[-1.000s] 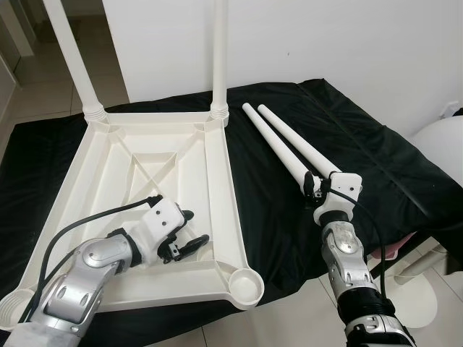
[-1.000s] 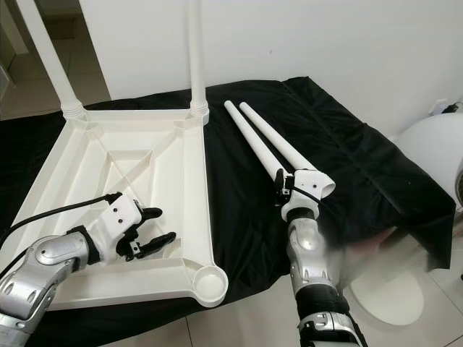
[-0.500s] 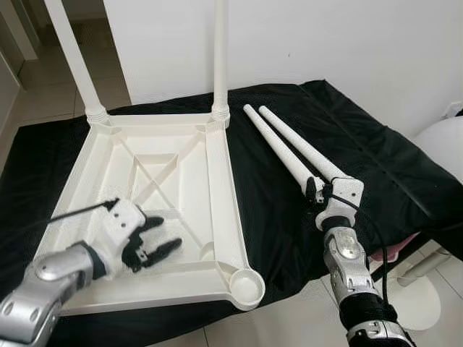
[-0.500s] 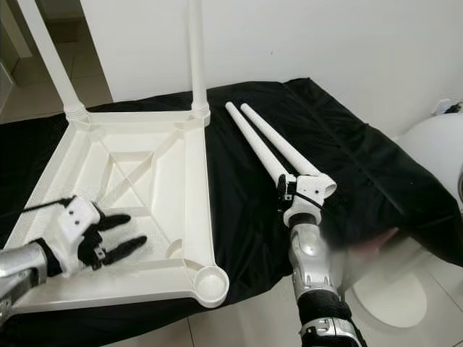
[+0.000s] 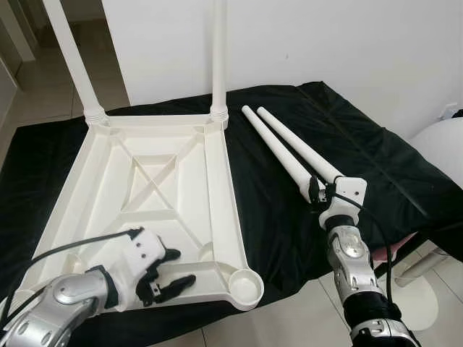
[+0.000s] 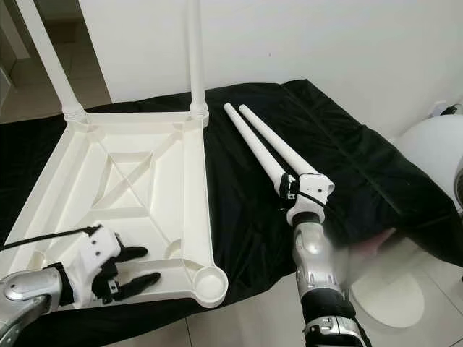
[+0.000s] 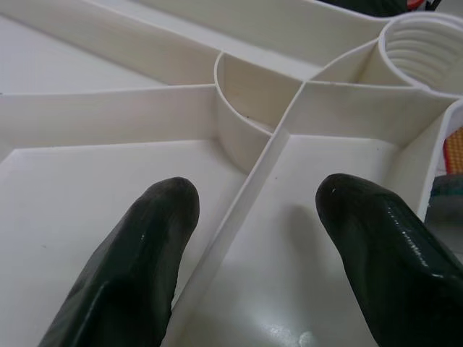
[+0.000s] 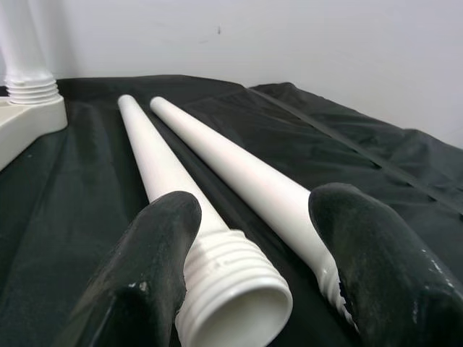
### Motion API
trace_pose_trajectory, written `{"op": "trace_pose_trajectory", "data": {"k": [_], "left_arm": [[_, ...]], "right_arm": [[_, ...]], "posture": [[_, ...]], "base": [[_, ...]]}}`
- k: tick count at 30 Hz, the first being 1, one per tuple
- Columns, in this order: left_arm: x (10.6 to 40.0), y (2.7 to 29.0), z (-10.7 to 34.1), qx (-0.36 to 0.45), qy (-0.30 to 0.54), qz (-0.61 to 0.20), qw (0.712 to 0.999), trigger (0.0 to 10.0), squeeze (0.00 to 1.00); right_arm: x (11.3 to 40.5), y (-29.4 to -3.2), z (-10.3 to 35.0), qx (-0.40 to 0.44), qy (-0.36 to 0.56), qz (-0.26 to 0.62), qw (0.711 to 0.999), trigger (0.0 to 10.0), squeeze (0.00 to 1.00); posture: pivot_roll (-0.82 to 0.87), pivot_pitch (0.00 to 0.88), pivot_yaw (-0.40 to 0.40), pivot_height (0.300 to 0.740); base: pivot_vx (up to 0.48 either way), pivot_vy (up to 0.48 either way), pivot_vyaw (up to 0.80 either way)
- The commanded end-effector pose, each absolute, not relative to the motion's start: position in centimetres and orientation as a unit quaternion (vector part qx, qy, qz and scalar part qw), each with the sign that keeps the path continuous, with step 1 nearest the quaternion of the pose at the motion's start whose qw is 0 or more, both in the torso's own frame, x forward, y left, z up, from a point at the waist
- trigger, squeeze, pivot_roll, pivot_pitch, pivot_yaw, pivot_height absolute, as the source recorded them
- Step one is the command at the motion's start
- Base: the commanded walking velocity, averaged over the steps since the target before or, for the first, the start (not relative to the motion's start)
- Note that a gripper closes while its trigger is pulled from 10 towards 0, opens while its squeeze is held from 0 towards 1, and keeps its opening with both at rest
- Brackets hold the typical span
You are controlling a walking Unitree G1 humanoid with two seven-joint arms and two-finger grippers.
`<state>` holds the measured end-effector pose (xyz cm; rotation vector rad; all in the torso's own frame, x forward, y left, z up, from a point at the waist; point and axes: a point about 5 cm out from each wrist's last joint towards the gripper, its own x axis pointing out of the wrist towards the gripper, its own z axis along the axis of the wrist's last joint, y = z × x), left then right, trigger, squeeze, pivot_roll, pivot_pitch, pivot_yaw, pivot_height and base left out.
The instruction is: Building children table
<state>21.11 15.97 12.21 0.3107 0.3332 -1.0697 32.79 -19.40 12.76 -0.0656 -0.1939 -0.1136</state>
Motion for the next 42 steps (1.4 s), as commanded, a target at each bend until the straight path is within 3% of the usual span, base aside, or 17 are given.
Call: {"op": "trace_pose_trajectory", "data": {"k": [1,7,12,23,33,37,40,42], "left_arm": [[20.5,15.7,11.6,0.163,0.178,-0.554,0.797,10.0,0.00],[21.8,15.6,11.0,0.186,0.169,-0.521,0.816,10.0,0.00],[25.6,15.6,11.3,0.203,0.137,-0.438,0.865,10.0,0.00],[29.1,15.9,12.8,0.185,0.092,-0.362,0.909,10.0,0.00],[30.5,15.5,13.5,0.174,0.065,-0.312,0.932,10.0,0.00],[30.2,15.0,14.6,0.165,0.031,-0.327,0.930,10.0,0.00],[29.8,15.0,15.4,0.146,0.007,-0.342,0.928,10.0,0.00],[29.5,15.0,15.9,0.088,0.007,-0.358,0.929,10.0,0.00]], "right_arm": [[32.8,-19.3,12.5,-0.035,-0.091,-0.052,0.994,10.0,0.00],[32.8,-19.3,12.5,-0.033,-0.090,-0.055,0.994,10.0,0.00],[32.7,-19.1,12.3,-0.027,-0.088,-0.059,0.994,10.0,0.00],[32.9,-18.7,12.6,-0.025,-0.093,-0.058,0.994,10.0,0.00],[33.0,-18.1,12.8,-0.034,-0.097,-0.040,0.994,10.0,0.00],[32.8,-18.1,12.8,-0.052,-0.099,-0.037,0.993,10.0,0.00],[32.7,-18.2,13.0,-0.055,-0.107,-0.037,0.992,10.0,0.00],[32.6,-18.6,13.3,-0.051,-0.114,-0.039,0.991,10.0,0.00]], "posture": [[0.00,0.007,-0.007,0.740],[0.00,0.011,-0.006,0.740],[-0.01,0.034,-0.010,0.740],[-0.02,0.051,-0.009,0.740],[-0.02,0.060,-0.013,0.740],[-0.02,0.063,-0.010,0.740],[-0.02,0.064,-0.009,0.740],[-0.02,0.064,-0.005,0.740]], "base": [[0.000,0.000,0.00],[0.000,0.000,0.00],[0.000,0.000,0.00],[0.000,0.000,0.00],[0.000,0.000,0.00],[0.000,0.000,0.00],[0.000,0.000,0.00],[0.000,0.000,0.00]]}}
